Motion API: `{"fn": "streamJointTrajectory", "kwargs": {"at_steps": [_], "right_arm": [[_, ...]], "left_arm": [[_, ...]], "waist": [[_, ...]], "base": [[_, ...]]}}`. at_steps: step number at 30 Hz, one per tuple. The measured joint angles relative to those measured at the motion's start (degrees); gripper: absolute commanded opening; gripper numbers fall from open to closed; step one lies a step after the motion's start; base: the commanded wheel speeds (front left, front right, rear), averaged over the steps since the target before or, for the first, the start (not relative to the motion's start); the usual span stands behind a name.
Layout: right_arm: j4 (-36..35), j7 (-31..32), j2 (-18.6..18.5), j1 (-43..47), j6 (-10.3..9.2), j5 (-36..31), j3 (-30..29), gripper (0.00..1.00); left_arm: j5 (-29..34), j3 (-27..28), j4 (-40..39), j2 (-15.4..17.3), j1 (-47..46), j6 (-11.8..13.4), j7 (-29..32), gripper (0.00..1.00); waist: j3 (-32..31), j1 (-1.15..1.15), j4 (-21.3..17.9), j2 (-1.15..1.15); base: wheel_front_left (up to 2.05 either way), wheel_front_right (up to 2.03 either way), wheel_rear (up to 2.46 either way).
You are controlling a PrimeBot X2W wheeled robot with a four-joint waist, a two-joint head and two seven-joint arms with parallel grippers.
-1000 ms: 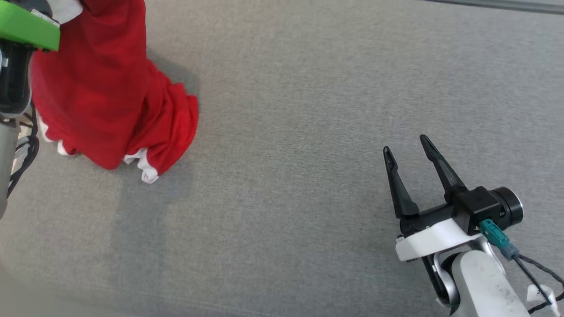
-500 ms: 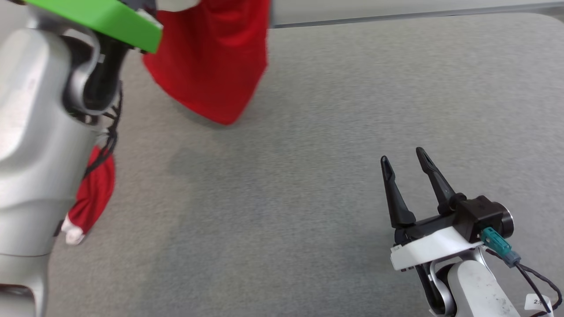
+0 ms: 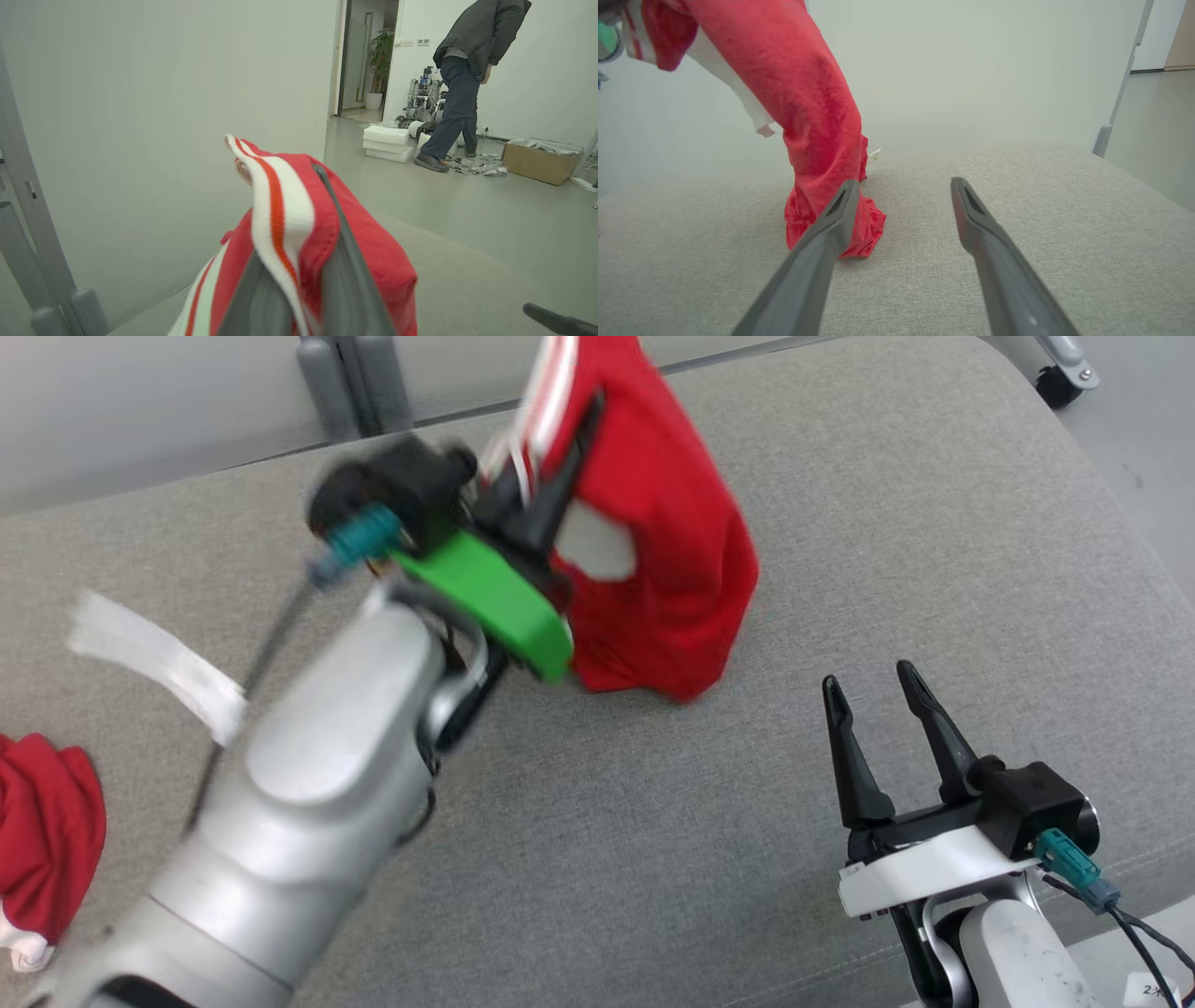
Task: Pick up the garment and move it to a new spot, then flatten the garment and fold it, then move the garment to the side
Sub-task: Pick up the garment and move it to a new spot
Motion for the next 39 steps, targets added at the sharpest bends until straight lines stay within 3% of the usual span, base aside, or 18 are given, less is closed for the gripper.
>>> {"fn": "streamJointTrajectory", "kwargs": {"at_steps": [7,10,11,13,14,20,25,32,39], "right_arm": [[-0.16,0.00,0.03,-0.45,0.00,-0.16,-0.31,1.00],[-0.08,0.00,0.03,-0.38,0.00,-0.88,-0.27,1.00],[-0.02,0.00,0.05,-0.23,0.00,-1.21,-0.27,1.00],[0.05,0.00,0.04,0.39,0.00,-1.70,-0.20,1.00],[0.10,0.00,0.04,0.76,0.00,-1.86,-0.04,1.00],[0.12,0.00,0.05,2.93,0.00,-2.69,0.51,1.00],[0.13,0.00,0.08,5.41,0.00,-2.91,-0.09,1.00],[-0.09,0.00,0.09,6.46,0.00,-2.64,-0.76,1.00],[-0.35,0.00,0.09,8.64,0.00,-2.74,-1.82,1.00]], "left_arm": [[8.15,-2.38,3.18,-1.71,11.91,-0.46,-0.16,0.00],[8.61,-3.20,2.92,-2.98,17.53,-0.52,-0.18,0.00],[8.53,-4.46,2.37,-3.07,19.36,-0.53,-0.16,0.23],[7.48,-5.14,0.93,-3.08,22.02,-0.60,-0.15,0.96],[6.98,-4.16,-0.41,-2.98,23.25,-0.60,-0.18,1.00],[7.98,5.49,-8.65,-1.86,31.86,-0.60,-0.26,1.00],[13.25,15.17,-15.37,-1.81,40.42,-0.48,-0.27,1.00],[21.68,28.25,-22.56,-4.71,49.70,0.25,-0.27,1.00],[25.06,37.19,-26.82,-7.09,56.60,-0.23,-0.27,1.00]], "waist": [[0.50,0.00,1.62,0.00],[0.21,0.00,2.69,0.00],[-0.04,0.00,3.06,0.00],[-0.68,0.00,3.65,0.00],[-1.11,0.00,4.00,0.00],[-3.79,0.00,6.47,0.00],[-6.54,0.00,9.07,0.00],[-9.71,0.00,13.09,0.00],[-12.73,0.00,15.38,0.00]], "base": [[0.00,0.00,0.00],[0.00,0.00,0.00],[0.00,0.00,0.00],[0.00,0.00,0.00],[0.00,0.00,0.00],[0.00,0.00,0.00],[0.00,0.00,0.00],[0.00,0.00,0.00],[0.00,0.00,0.00]]}}
